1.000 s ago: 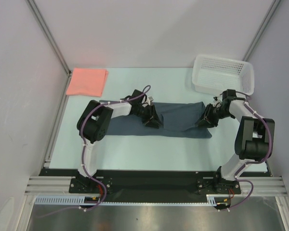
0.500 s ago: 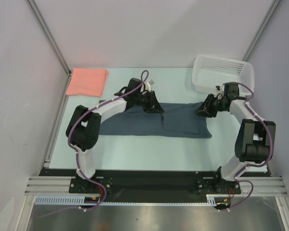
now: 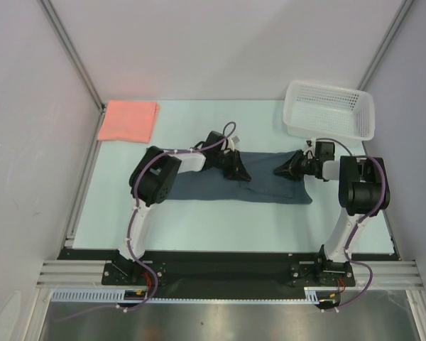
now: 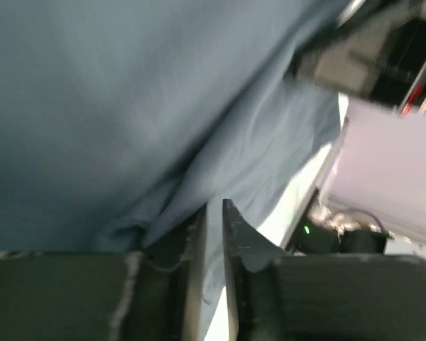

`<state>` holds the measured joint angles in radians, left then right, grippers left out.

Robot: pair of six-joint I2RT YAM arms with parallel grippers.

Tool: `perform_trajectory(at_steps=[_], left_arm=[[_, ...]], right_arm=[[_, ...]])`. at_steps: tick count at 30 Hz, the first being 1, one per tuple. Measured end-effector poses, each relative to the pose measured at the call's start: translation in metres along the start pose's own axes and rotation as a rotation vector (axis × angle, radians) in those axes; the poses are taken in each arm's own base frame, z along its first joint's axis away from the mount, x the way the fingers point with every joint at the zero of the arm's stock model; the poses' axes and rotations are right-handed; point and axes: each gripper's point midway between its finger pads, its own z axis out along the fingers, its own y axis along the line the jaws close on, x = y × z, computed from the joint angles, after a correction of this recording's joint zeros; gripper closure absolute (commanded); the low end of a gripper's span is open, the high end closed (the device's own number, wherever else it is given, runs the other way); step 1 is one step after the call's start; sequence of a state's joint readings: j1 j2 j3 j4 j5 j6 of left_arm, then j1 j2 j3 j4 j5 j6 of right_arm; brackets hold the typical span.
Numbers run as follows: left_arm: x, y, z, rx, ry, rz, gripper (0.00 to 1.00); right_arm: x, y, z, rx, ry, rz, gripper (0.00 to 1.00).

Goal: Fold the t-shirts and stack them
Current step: Fold the tshirt

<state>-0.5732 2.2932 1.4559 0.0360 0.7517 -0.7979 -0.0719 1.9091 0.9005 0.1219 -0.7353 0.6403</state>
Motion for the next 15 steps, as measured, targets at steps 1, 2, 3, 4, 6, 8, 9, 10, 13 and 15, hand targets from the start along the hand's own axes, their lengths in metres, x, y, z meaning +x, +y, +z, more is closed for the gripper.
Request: perform_trajectory(at_steps=[1,2,3,4,6,8,9,10,13,15], left_arm=[[-0.008,0.000,-0.003,-0.007,-0.005,0.005,0.76],[-0.018,-0.001,-0.006,-0.021,-0.023,0.020,0.68],[-0.025,0.001,-0.009,-0.037,-0.036,0.036,0.62],[-0.030,0.001,-0.015,-0.050,-0.045,0.053,0.54],[-0.029,-0.003,-0.028,-0.071,-0.042,0.074,0.39],[-0.022,-0.013,-0.048,-0.111,-0.044,0.100,0.34],[-0.019,-0.020,-0.062,-0.138,-0.052,0.114,0.33],[-0.015,-0.029,-0.079,-0.162,-0.065,0.131,0.33],[-0.010,-0.067,-0.137,-0.216,-0.171,0.218,0.37],[-0.001,-0.083,-0.188,-0.265,-0.289,0.244,0.38]], right_arm=[[-0.003,0.000,0.000,-0.001,-0.010,-0.008,0.76],[-0.004,0.000,0.000,0.003,-0.013,-0.012,0.71],[-0.005,0.001,-0.001,0.009,-0.010,-0.015,0.67],[-0.007,0.002,-0.001,0.019,-0.010,-0.028,0.61],[-0.011,0.010,-0.004,0.077,-0.012,-0.065,0.47],[-0.015,0.021,-0.012,0.156,-0.023,-0.121,0.39],[-0.016,0.032,-0.017,0.193,-0.025,-0.147,0.37],[-0.020,0.045,-0.021,0.225,-0.039,-0.183,0.35],[-0.031,0.084,-0.039,0.303,-0.109,-0.269,0.27],[-0.027,0.099,-0.049,0.341,-0.142,-0.282,0.25]])
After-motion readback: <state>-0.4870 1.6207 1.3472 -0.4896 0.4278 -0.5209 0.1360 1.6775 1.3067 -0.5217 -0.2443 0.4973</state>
